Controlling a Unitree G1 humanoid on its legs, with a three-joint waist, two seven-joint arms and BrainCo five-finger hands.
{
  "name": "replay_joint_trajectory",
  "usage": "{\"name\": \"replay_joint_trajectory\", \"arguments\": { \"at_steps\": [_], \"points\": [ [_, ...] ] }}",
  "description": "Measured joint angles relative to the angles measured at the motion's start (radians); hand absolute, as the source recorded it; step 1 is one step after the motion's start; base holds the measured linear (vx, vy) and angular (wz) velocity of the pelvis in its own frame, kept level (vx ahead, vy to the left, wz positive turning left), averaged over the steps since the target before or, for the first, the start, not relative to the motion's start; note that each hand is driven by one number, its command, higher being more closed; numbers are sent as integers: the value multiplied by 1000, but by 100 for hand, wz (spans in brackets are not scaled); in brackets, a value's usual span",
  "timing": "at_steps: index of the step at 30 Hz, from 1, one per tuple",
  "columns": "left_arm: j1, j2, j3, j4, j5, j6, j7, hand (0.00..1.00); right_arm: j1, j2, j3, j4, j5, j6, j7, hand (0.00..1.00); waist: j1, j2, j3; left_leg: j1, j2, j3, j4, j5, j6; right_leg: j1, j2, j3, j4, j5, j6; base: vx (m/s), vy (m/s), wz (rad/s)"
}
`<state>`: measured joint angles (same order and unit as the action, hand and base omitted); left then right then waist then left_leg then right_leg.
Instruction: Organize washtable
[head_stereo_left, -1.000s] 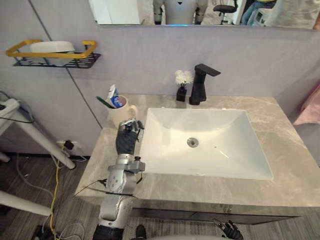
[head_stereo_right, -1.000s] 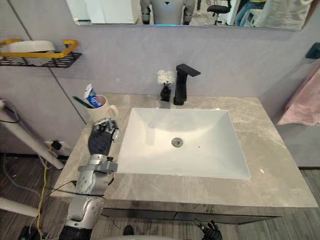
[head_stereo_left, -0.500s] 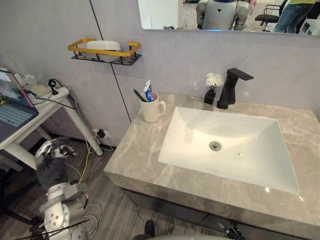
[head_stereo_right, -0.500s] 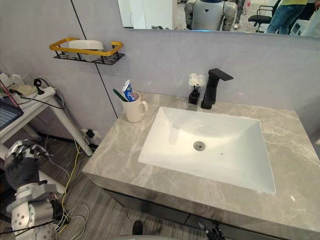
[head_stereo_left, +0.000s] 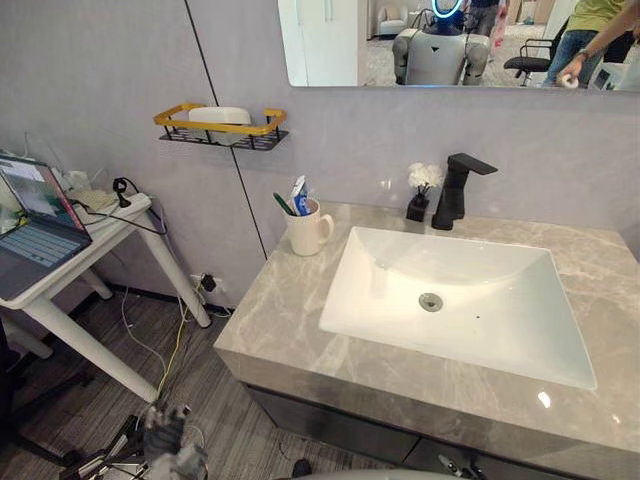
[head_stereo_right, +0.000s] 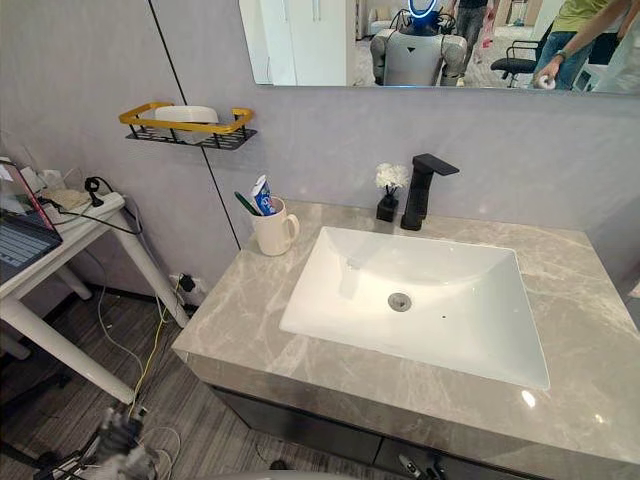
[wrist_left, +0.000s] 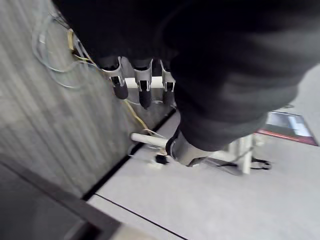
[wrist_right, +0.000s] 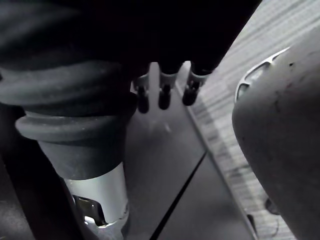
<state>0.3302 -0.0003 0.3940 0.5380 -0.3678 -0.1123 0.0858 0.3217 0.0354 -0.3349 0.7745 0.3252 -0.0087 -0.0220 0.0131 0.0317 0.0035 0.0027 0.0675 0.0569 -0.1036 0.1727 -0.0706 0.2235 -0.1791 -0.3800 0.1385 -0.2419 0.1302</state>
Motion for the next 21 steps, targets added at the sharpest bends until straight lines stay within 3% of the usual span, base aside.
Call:
{"name": "replay_joint_trajectory", "arguments": {
  "at_steps": [7,21],
  "points": [
    [-42,-28,-93,283,169,21,-19,0,-38,-6,-14,85,0,-32,6,0,-3,-11,1,19,4,25,0,-9,-8,0,1,38,-4,4,-2,10,-26,-13],
    [-144,46,-283,419,322,17,-16,0,-108,-27,-17,195,-6,-53,4,0,-4,-20,27,64,29,85,0,-25,-29,2,17,131,-20,13,-11,11,-30,-17]
  ]
}}
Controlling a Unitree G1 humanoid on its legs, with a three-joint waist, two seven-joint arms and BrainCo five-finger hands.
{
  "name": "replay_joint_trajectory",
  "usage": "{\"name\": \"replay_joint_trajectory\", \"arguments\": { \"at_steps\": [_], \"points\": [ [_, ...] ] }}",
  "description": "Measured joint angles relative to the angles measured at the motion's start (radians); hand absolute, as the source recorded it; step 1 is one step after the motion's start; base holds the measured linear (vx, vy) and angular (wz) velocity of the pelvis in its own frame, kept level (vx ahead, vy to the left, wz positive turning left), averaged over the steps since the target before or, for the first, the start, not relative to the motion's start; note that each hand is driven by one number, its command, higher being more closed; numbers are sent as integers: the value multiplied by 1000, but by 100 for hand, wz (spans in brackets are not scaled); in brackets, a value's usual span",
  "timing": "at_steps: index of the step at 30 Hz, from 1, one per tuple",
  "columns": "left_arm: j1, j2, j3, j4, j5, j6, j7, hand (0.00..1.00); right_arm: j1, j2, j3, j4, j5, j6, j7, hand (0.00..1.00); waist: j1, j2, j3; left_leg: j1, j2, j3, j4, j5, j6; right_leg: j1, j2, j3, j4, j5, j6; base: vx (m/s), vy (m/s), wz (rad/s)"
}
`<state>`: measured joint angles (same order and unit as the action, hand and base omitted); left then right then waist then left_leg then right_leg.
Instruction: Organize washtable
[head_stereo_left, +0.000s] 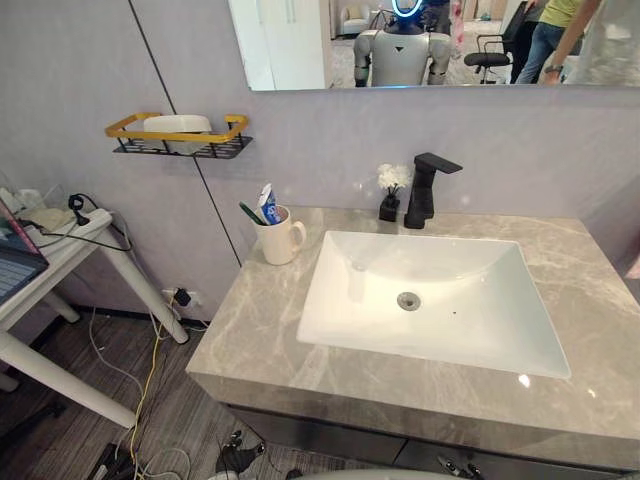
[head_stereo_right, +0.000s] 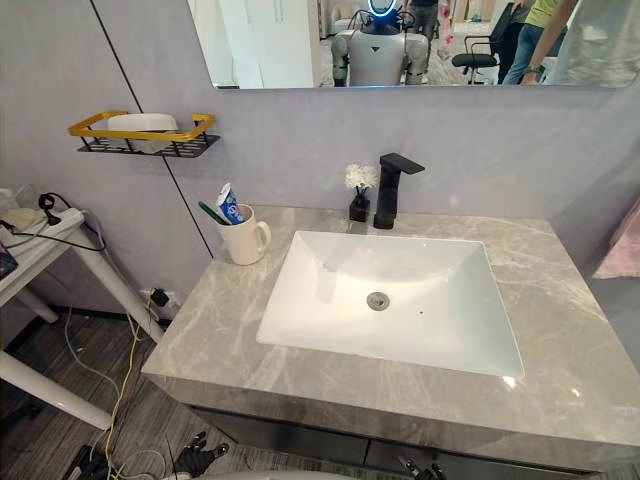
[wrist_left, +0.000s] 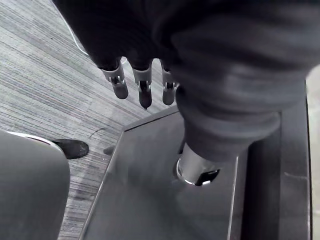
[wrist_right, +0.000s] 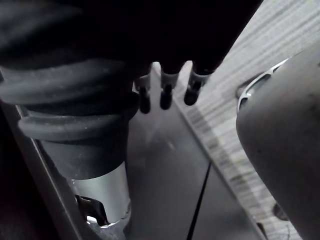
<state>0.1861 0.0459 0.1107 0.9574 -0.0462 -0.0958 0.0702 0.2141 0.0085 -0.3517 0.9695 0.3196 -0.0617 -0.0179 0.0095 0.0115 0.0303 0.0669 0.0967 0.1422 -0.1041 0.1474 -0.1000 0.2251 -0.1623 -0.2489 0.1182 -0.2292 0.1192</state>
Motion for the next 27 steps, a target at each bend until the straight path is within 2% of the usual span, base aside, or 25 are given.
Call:
{"name": "replay_joint_trajectory", "arguments": {
  "at_steps": [4,10,21,24,26,27],
  "points": [
    [-20,16,-43,13,20,1,2,0,-33,-7,19,34,0,-1,0,0,-26,-11,21,7,7,13,0,-6,-5,-1,5,15,-4,0,-1,-5,-29,-13],
    [-57,18,-60,44,19,22,19,0,-46,-13,37,40,-8,0,1,0,-25,-20,42,14,6,31,0,-14,-5,0,4,34,-16,3,-5,17,-14,-9],
    [-75,34,-90,55,18,27,19,0,-72,-28,79,67,-17,1,3,0,-24,-30,56,17,6,32,0,-20,-5,1,4,40,-17,4,-6,-16,-5,-1],
    [-80,36,-100,44,19,21,17,0,-81,-36,106,53,-21,3,5,0,-22,-36,63,-11,1,40,1,-33,-3,-62,-5,67,31,-25,-9,-24,4,-15],
    [-89,37,-107,33,19,21,16,0,-82,-25,125,18,-34,4,5,0,-23,-51,88,-30,-13,47,1,-37,2,-120,-24,91,102,-57,3,7,20,-19],
    [-99,44,-109,30,19,21,17,0,-81,-17,130,-5,-37,5,6,0,-24,-57,102,-39,-24,46,1,-40,6,-147,-28,136,156,-78,4,37,16,3]
  ]
}}
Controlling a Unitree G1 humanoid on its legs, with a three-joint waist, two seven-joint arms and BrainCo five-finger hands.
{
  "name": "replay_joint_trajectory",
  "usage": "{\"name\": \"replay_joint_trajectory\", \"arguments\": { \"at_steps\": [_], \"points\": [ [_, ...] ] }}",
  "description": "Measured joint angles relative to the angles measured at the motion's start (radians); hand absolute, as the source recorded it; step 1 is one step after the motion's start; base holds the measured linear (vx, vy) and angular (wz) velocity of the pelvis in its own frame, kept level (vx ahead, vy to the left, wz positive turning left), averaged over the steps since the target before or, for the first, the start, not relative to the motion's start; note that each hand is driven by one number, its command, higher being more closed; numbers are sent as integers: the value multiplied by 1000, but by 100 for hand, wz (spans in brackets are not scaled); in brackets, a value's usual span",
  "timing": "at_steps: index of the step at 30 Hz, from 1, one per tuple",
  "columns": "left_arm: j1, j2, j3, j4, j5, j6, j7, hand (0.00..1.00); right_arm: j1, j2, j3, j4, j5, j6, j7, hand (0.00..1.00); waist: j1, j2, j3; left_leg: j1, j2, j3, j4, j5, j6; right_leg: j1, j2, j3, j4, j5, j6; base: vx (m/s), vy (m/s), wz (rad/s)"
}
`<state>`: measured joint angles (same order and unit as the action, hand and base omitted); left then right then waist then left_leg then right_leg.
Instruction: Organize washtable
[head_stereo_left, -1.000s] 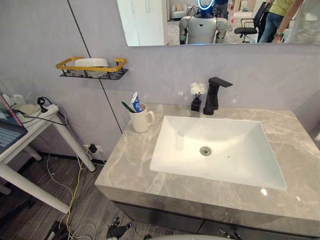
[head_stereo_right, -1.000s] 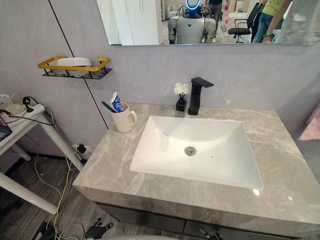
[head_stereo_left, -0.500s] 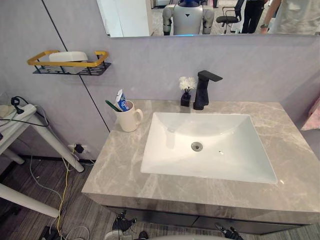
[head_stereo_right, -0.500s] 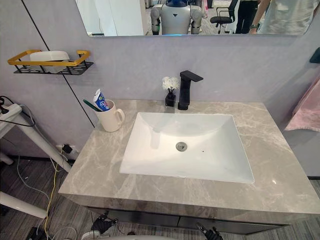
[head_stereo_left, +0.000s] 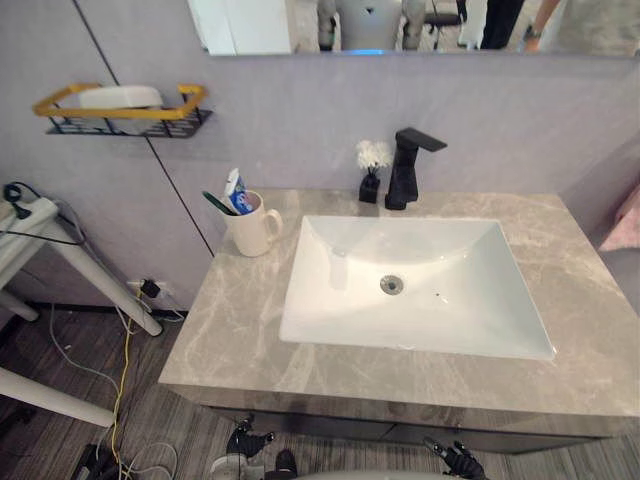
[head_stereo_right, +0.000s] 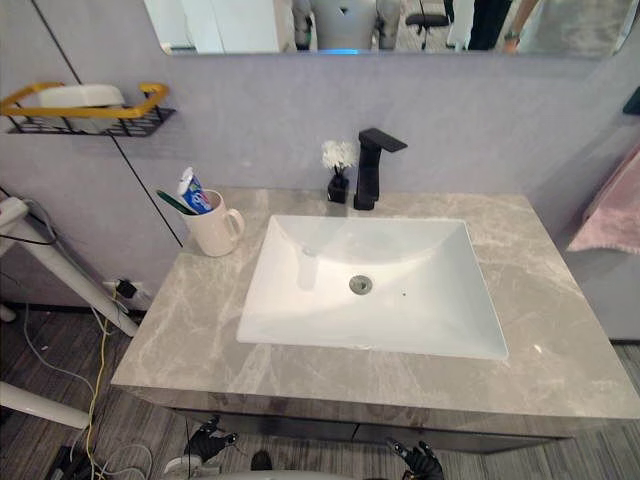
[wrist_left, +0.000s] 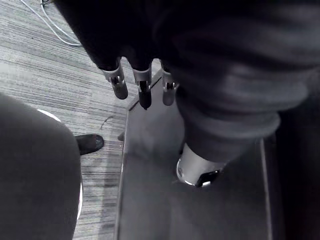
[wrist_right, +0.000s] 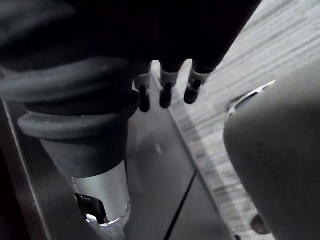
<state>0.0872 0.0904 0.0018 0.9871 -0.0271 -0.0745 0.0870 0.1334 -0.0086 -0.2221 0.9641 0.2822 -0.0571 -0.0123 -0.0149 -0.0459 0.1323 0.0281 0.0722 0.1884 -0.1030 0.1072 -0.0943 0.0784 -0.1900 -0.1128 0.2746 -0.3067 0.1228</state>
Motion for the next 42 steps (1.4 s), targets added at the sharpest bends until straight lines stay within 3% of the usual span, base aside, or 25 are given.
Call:
{"name": "replay_joint_trajectory", "arguments": {
  "at_steps": [3,5,9,11,12,15,16,17,18,19,21,22,23,24,25,26,28,32,33,36,37,38,39,40,42],
  "points": [
    [-31,1,-8,-2,0,1,0,0,-1,5,24,-32,5,10,4,0,-9,-18,20,-37,-10,-60,1,0,0,-54,29,174,108,-4,-8,94,27,54],
    [-29,1,-7,-26,0,2,1,0,6,7,15,-25,53,58,-11,0,6,-30,20,-50,-19,-113,6,15,6,-56,35,194,137,-4,-8,147,-22,62],
    [-42,-11,-10,-36,0,-1,0,0,61,-24,98,-46,19,73,-15,0,12,-42,18,-82,-47,-191,8,41,20,4,9,113,38,-5,-9,76,-24,66],
    [-46,-29,-8,-65,0,-1,1,0,128,-41,152,-134,-36,78,-6,0,31,-39,21,-137,-54,-241,13,73,22,12,20,66,-6,-8,-13,-19,-50,73],
    [-46,-31,-10,-72,0,0,1,0,132,-42,151,-138,-42,78,-3,0,26,-36,23,-156,-55,-260,35,73,22,22,29,46,-14,-7,-16,-76,-63,95],
    [-47,-27,-45,-96,1,1,7,0,111,-54,144,-96,-45,97,17,0,28,-28,27,-239,-54,-255,153,114,51,41,69,-12,-20,0,-53,-166,-77,92],
    [-55,-27,-76,-96,1,1,7,0,109,-57,145,-97,-50,88,18,0,23,-24,33,-250,-54,-245,129,177,64,50,71,-36,-38,7,-79,-219,-33,86],
    [-76,-24,-87,-96,3,5,6,0,116,-57,143,-96,-58,58,14,0,24,-34,41,-274,-51,-138,236,75,94,67,60,-88,-74,-21,-80,-202,-26,87],
    [-85,-34,-91,-90,3,14,6,0,105,-62,136,-96,-57,51,15,0,18,-17,48,-298,-35,-86,345,-10,115,65,63,-114,-63,-19,-76,-225,0,77],
    [-84,-39,-110,-90,6,22,5,0,91,-61,137,-96,-56,32,17,0,1,-17,49,-311,-35,-9,534,-128,138,58,43,-150,-31,-20,-78,-188,-12,61],
    [-78,-38,-133,-88,24,21,1,0,98,-59,141,-92,-47,7,20,0,-11,-17,48,-251,-20,46,639,-235,117,61,21,-181,-15,-16,-71,-223,51,64],
    [-80,-37,-145,-79,31,21,4,0,92,-57,138,-84,-36,-12,17,0,-32,-10,44,-202,14,72,641,-284,103,61,15,-215,-12,-11,-64,-180,104,90],
    [-90,-38,-163,-67,36,21,4,0,88,-55,121,-80,-42,-18,15,0,-34,-1,39,-173,57,109,620,-307,92,58,12,-243,-1,-8,-58,-109,160,110],
    [-99,-40,-180,-65,39,21,3,0,86,-55,98,-69,-42,-20,15,0,-38,16,32,-152,92,151,568,-316,79,51,11,-276,12,-4,-52,-59,157,118],
    [-107,-39,-199,-65,39,21,3,0,78,-55,77,-52,-42,-15,15,0,-42,28,28,-153,75,165,506,-321,78,40,9,-312,25,-2,-47,-75,242,146],
    [-120,-27,-219,-66,42,21,5,0,53,-41,58,-25,-38,-2,3,0,-39,1,27,-145,10,135,419,-262,100,28,-11,-324,8,1,-49,-59,163,116],
    [-110,-12,-231,-63,47,25,7,0,33,-28,59,-37,-36,-4,-4,0,-32,-8,21,-141,-24,107,379,-228,113,57,-19,-341,-42,36,-27,-74,163,76],
    [-65,-8,-237,-61,61,26,5,0,-20,-21,64,-39,-39,-5,-3,0,-22,43,15,-139,-52,63,379,-214,131,110,-23,-363,-90,73,0,-135,114,42],
    [-59,-8,-237,-60,62,26,5,0,-21,-22,64,-41,-42,-4,-2,0,-22,44,16,-140,-51,63,379,-215,131,109,-27,-365,-91,76,5,-209,50,17],
    [-56,-6,-229,-47,61,27,2,0,-30,-21,75,-35,-49,-1,-4,0,-14,46,12,-156,-34,118,375,-230,129,98,-27,-382,-104,81,17,-196,18,8],
    [-56,-12,-227,-47,61,27,1,0,-27,-19,80,-29,-52,-1,-3,0,-17,36,9,-160,-30,148,387,-233,138,80,-43,-387,-103,83,23,-20,96,18],
    [-59,-11,-224,-48,61,26,0,0,-25,-21,82,-21,-58,0,-3,0,-18,32,7,-204,-11,170,496,-263,179,56,-50,-407,-78,78,35,10,93,24],
    [-60,-9,-219,-50,61,25,0,0,-23,-21,82,-16,-59,3,-3,0,-16,30,7,-219,1,170,565,-289,194,49,-59,-415,-49,69,50,83,142,33],
    [-53,-9,-200,-51,61,24,1,0,-19,-21,84,-19,-58,7,-3,0,-13,36,-2,-227,17,168,591,-363,170,27,-72,-412,36,37,65,74,117,32],
    [-64,-5,-185,-53,61,27,5,0,-32,-19,87,-8,-65,17,2,0,1,5,-2,-216,-37,129,557,-383,171,-101,-111,-272,269,10,6,109,158,57]
  ]
}}
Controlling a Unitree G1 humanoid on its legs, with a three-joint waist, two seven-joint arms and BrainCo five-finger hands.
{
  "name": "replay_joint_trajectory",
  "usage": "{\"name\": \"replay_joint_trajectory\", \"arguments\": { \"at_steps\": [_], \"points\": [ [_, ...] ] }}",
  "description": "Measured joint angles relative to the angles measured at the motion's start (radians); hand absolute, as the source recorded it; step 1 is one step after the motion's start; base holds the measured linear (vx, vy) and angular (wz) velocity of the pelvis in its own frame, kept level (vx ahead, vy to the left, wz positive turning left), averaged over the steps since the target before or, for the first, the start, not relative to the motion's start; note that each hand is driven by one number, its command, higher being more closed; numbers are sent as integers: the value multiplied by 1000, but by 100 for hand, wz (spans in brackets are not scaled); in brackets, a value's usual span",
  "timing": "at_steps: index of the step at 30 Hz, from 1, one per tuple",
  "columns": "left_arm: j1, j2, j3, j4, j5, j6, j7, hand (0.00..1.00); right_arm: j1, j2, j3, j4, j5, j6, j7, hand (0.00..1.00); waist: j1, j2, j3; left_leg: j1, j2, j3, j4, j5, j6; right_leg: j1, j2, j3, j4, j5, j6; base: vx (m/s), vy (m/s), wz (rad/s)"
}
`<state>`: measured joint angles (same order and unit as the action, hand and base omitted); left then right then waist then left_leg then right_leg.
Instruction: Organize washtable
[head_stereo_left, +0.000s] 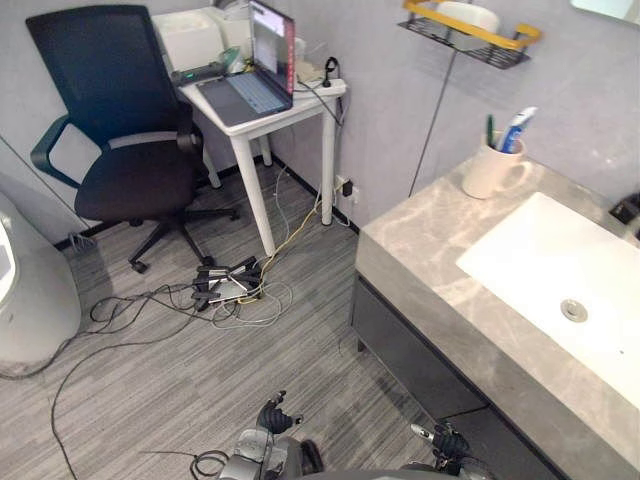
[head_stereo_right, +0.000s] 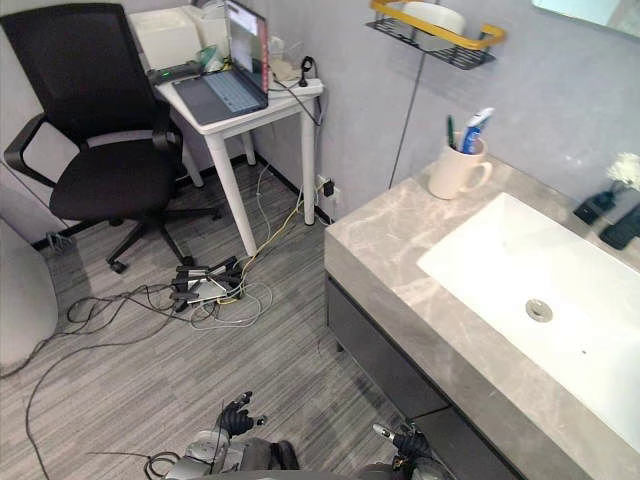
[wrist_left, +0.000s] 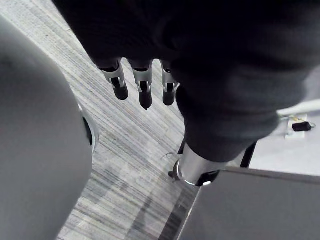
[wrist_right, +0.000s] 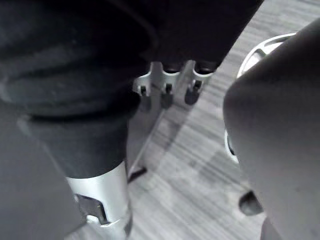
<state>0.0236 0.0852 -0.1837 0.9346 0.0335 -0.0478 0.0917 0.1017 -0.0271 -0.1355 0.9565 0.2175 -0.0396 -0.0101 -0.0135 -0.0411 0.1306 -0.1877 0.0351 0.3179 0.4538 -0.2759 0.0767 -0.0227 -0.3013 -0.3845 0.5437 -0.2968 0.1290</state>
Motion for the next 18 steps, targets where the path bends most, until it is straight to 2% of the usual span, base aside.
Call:
{"name": "replay_joint_trajectory", "arguments": {
  "at_steps": [1,2,4,5,6,7,8,10,11,12,13,14,15,18],
  "points": [
    [-3,5,1,-1,0,0,2,0,-1,-1,1,2,-5,3,7,0,0,6,4,13,-21,-47,-44,24,5,-44,54,115,40,-30,-6,128,104,86],
    [-3,8,3,-1,1,0,4,0,-2,-2,10,2,-5,2,9,0,-1,4,4,25,-30,-67,-69,37,8,-61,88,163,39,-41,-5,166,63,123],
    [5,6,18,1,1,0,14,0,-4,-2,31,-1,-1,-4,14,0,-7,-1,2,61,-84,-174,-150,85,8,-107,216,365,-26,-44,-8,180,33,155],
    [5,6,18,2,1,0,18,0,-1,-2,34,-2,3,-4,14,0,-12,-2,3,63,-101,-200,-159,95,11,-112,228,389,-47,-40,-17,157,3,195],
    [8,3,18,10,2,0,19,0,-1,-2,36,-2,8,-4,14,0,-15,-5,4,76,-141,-268,-165,100,13,-112,223,389,-72,-27,-38,181,-16,195],
    [10,-3,26,11,2,0,24,0,2,-3,44,1,9,-5,15,0,-6,-4,3,92,-168,-320,-160,103,13,-96,217,373,-97,-5,-64,209,-26,190],
    [13,-6,29,10,2,0,24,0,5,-5,49,1,9,-7,15,0,-1,2,1,94,-175,-349,-153,106,9,-77,216,351,-110,5,-79,261,-51,170],
    [15,-6,29,9,-1,-5,23,0,-15,-13,54,6,9,-13,15,0,20,7,-1,80,-178,-370,-154,148,-56,-11,205,269,-206,49,-98,212,-67,142],
    [15,-4,30,3,-2,-7,23,0,-32,-8,55,10,9,-19,15,0,31,7,2,78,-176,-346,-179,180,-102,8,194,230,-240,73,-105,119,-64,101],
    [17,-3,32,3,-2,-8,22,0,-37,-4,55,9,9,-21,15,0,30,7,4,83,-171,-325,-190,183,-106,23,191,213,-257,82,-113,69,-61,99],
    [22,3,46,9,-1,-8,23,0,-47,9,57,10,9,-22,15,0,29,7,11,102,-144,-246,-213,163,-76,62,200,181,-272,84,-116,54,-61,79],
    [24,-2,49,14,-1,-6,22,0,-58,13,57,10,9,-23,14,0,28,30,16,124,-118,-184,-216,151,-49,87,220,158,-264,84,-116,38,-32,69],
    [25,-3,49,15,0,-7,21,0,-61,15,57,10,8,-23,14,0,28,35,15,137,-118,-183,-219,157,-44,98,222,150,-264,82,-113,32,-17,48],
    [24,7,47,17,5,-8,20,0,-61,31,76,12,7,-24,15,0,29,11,14,117,-142,-168,-236,208,-66,111,202,119,-299,79,-109,-2,-38,48]
  ]
}}
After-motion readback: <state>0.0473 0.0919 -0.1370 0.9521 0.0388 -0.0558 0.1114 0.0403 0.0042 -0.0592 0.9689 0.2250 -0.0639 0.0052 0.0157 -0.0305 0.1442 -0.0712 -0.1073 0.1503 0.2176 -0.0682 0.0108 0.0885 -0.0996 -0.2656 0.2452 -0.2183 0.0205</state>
